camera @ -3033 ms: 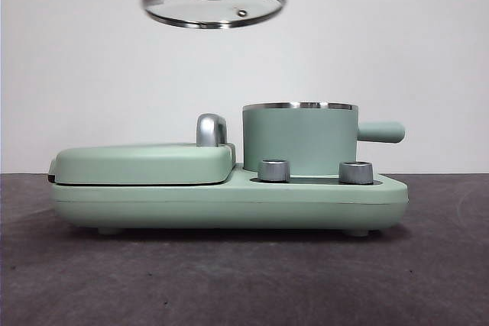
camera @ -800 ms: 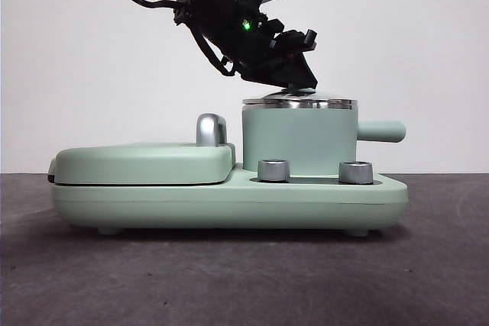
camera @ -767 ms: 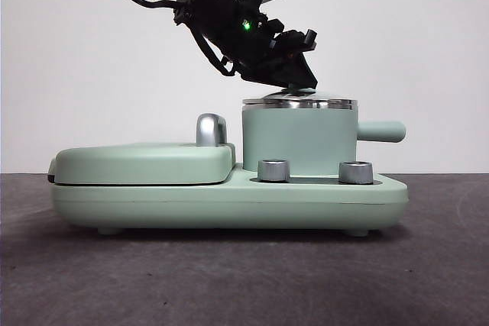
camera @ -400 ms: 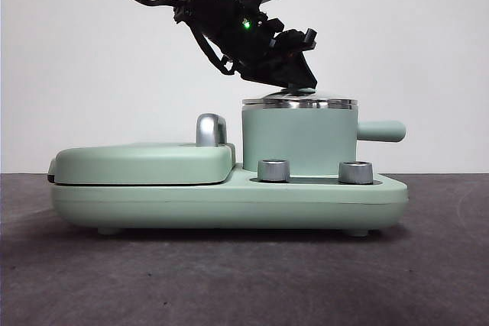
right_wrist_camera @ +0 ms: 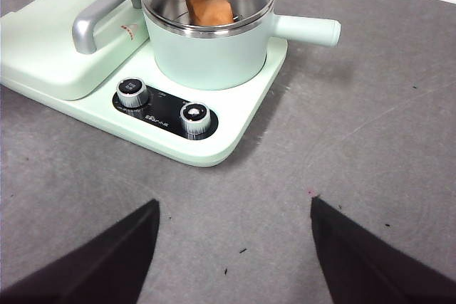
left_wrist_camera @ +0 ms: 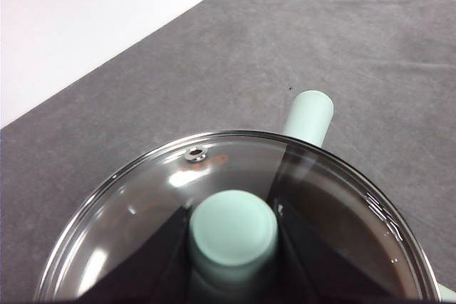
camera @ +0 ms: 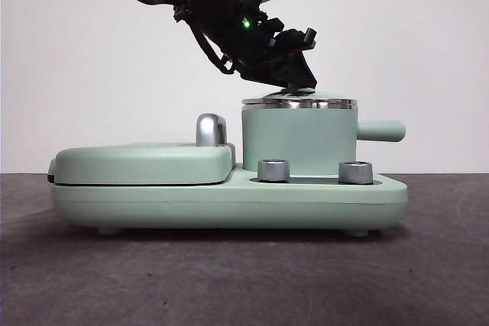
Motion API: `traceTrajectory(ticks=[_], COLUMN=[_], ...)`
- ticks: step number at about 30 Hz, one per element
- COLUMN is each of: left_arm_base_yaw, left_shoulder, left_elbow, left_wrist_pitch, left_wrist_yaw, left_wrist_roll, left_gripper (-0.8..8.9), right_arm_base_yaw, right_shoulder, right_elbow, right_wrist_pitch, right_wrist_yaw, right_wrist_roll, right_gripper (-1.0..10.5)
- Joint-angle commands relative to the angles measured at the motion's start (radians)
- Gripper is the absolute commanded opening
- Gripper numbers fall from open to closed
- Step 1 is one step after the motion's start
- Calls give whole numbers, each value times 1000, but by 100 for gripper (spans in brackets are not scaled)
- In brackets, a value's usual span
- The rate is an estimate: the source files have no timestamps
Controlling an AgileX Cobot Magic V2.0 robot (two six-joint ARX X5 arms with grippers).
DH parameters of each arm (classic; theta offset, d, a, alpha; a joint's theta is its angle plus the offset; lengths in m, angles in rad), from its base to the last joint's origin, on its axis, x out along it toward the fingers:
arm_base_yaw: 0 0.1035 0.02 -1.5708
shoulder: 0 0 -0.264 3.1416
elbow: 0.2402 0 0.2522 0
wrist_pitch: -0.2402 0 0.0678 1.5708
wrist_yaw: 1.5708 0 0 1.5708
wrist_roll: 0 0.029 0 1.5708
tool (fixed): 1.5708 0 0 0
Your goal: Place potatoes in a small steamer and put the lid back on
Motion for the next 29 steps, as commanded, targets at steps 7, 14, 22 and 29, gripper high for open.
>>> traceTrajectory(ticks=[7,14,22,29], left_arm_base_yaw=[-8,-8,-8,-7], left_shoulder=[16,16,16,-57], left_elbow=[11,11,11,11], left_wrist_pitch=[-8,-8,-7,-24], left_wrist_yaw=[3,3,3,3], left_wrist_roll=[17,17,13,-37], left_gripper=[122,180,357,381], right_arm_base_yaw=[7,7,7,7], right_shoulder=[1,1,1,1], right_elbow=[5,5,5,5], right_wrist_pitch=[1,-1,-2,-2], right_wrist_yaw=[1,1,1,1], right_wrist_roll=[18,18,18,18], right_gripper=[325,325,325,325])
